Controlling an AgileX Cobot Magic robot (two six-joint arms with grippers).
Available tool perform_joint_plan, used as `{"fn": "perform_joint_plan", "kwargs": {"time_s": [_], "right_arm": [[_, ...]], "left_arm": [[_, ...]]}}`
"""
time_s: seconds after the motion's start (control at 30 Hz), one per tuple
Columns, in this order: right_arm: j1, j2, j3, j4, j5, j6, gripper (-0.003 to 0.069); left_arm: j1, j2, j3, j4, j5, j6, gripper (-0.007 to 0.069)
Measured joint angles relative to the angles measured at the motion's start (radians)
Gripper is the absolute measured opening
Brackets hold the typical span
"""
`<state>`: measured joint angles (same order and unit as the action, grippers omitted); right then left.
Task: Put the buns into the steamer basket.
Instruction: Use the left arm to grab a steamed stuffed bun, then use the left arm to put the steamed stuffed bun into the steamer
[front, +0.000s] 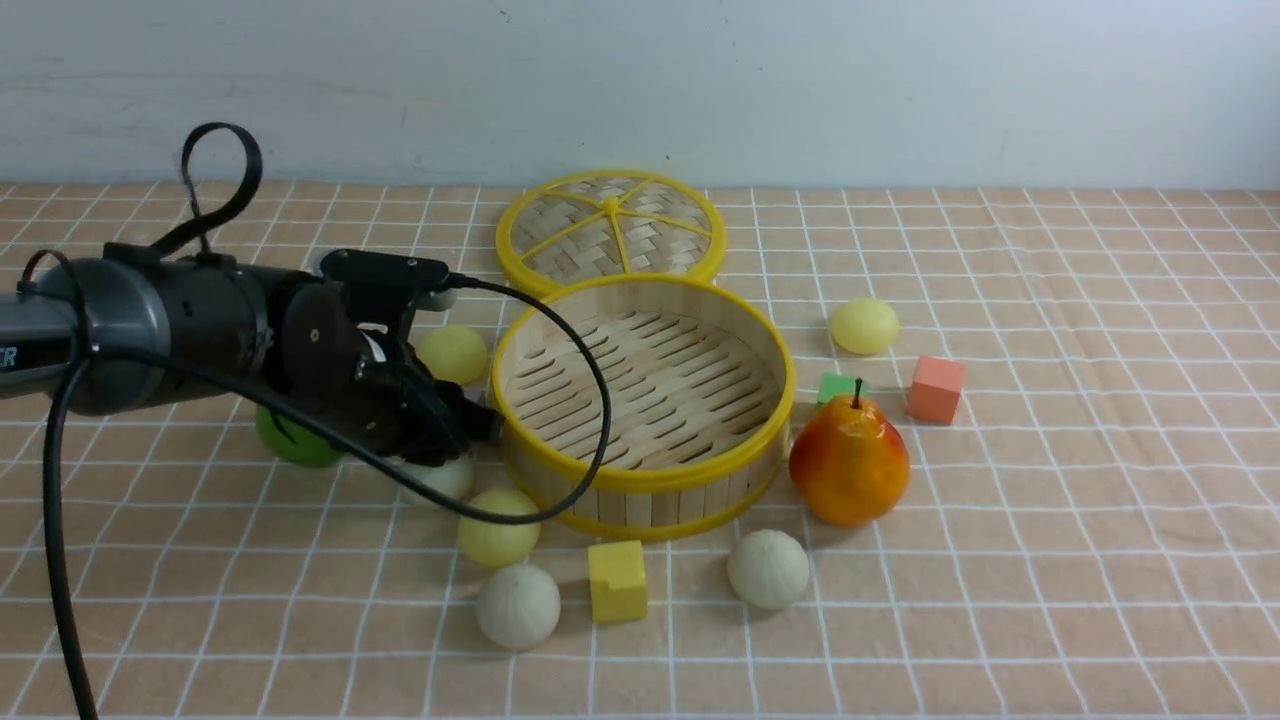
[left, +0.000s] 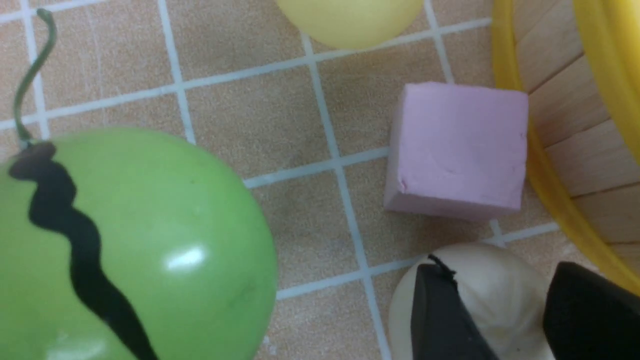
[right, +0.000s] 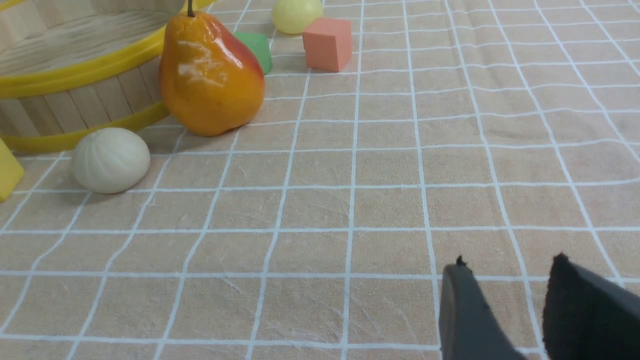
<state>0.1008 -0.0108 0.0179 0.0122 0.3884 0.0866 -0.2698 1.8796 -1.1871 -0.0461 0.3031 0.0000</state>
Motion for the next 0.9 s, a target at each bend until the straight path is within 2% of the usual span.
{"fn": "perform_joint_plan", "kwargs": {"time_s": [0.17,0.33,0.37,0.47,0.7,0.8,0.9], "right_arm": [[0.000,0.000,0.000,0.000,0.000,0.000,0.0239],[0.000,0.000,0.000,0.000,0.000,0.000,0.0239],[0.000,0.000,0.000,0.000,0.000,0.000,0.0239],[0.000,0.000,0.000,0.000,0.000,0.000,0.0239],[0.000,0.000,0.000,0.000,0.000,0.000,0.0239],[0.000,0.000,0.000,0.000,0.000,0.000,0.0239],[0.000,0.000,0.000,0.000,0.000,0.000,0.0239]], "left_arm": [[0.000,0.007,0.000,0.003,-0.011,0.000,0.0274],[0.000,0.016,0.000,0.006,-0.002,0.000,0.0165],[0.000,0.017,0.000,0.006,0.012,0.000,0.0098],[0.000,0.017,-0.003,0.006,0.032,0.000,-0.0001],[-0.006,-0.051,-0.003,0.006,0.102,0.000,-0.0011],[-0.035,-0.136,-0.016,0.008,0.132,0.012,-0.0011],[-0.112,-0.174,-0.099,0.008,0.136,0.047,-0.0011]]}}
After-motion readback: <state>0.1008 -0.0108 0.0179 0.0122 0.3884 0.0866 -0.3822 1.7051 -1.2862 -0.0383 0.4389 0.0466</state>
